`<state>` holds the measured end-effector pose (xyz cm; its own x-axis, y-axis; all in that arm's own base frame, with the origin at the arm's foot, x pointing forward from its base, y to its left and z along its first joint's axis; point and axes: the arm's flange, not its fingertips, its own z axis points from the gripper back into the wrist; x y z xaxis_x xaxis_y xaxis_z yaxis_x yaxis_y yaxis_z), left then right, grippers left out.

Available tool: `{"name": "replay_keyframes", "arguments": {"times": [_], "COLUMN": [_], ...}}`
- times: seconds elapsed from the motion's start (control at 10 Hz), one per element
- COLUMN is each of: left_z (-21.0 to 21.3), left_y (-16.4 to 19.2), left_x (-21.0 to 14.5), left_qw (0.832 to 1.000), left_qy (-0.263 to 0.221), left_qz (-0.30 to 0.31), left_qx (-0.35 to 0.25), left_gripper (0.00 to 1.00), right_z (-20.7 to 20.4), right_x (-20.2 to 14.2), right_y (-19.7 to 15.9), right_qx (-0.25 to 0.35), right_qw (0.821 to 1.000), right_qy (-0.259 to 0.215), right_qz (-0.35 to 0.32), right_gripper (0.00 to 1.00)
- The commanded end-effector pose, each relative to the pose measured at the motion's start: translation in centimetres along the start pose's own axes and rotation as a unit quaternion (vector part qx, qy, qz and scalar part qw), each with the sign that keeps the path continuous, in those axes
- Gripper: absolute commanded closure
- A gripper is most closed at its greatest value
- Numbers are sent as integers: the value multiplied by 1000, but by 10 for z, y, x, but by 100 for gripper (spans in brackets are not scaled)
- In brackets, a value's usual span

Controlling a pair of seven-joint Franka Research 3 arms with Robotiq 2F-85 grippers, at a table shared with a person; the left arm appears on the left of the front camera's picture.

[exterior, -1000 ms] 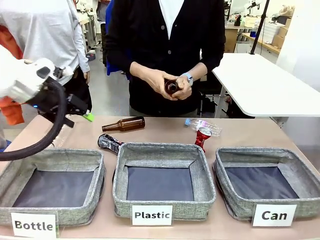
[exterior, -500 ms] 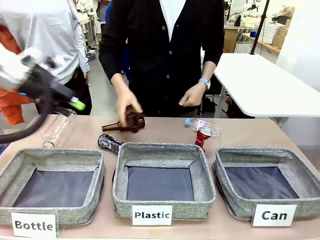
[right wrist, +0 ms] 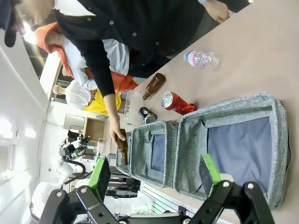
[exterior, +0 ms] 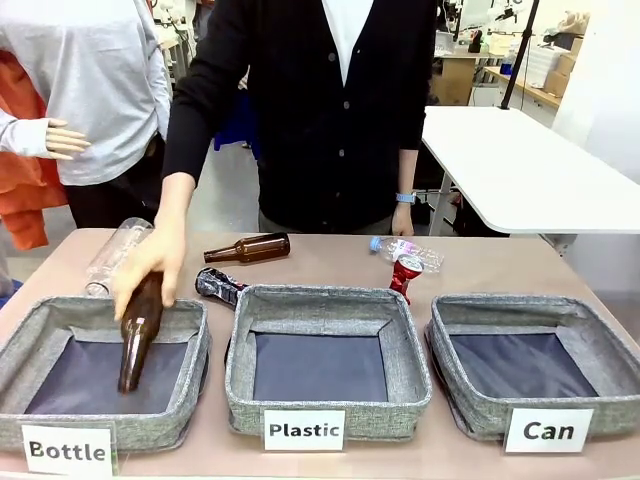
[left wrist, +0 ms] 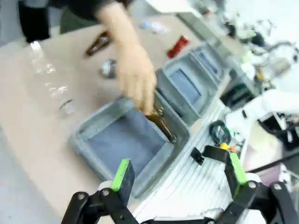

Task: Sort the can waste into the basket.
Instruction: Pick up the can waste from the table and place it in the right Fabric basket.

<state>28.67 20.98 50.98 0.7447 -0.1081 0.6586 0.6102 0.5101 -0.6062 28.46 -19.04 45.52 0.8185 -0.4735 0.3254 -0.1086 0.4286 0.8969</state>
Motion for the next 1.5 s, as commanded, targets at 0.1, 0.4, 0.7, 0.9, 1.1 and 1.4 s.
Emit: {"name": "replay_keyframes", "arguments": {"times": [0.1,0.4,0.7,0.9,1.1,1.4], "left_z": [37,16,-59,-138,-238,-345], "left_y": [44,24,-15,-23,-28,-33], "left_x": [-19,-24,47,107,149,173], "left_qw": [993,992,992,987,967,937], "left_qy": [-84,-95,-47,29,104,163], "left_qz": [79,82,69,-2,-94,-160], "left_qx": [-3,14,93,156,214,263], "left_gripper": [0,0,0,0,0,0], "right_z": [0,0,0,0,0,0], "right_x": [4,4,4,4,4,4], "right_y": [0,0,0,0,0,0], "right_qx": [11,11,11,11,11,11], "right_qw": [1000,1000,1000,1000,1000,1000], "right_qy": [-8,-8,-8,-8,-8,-8], "right_qz": [14,14,14,14,14,14], "right_gripper": [0,0,0,0,0,0]}}
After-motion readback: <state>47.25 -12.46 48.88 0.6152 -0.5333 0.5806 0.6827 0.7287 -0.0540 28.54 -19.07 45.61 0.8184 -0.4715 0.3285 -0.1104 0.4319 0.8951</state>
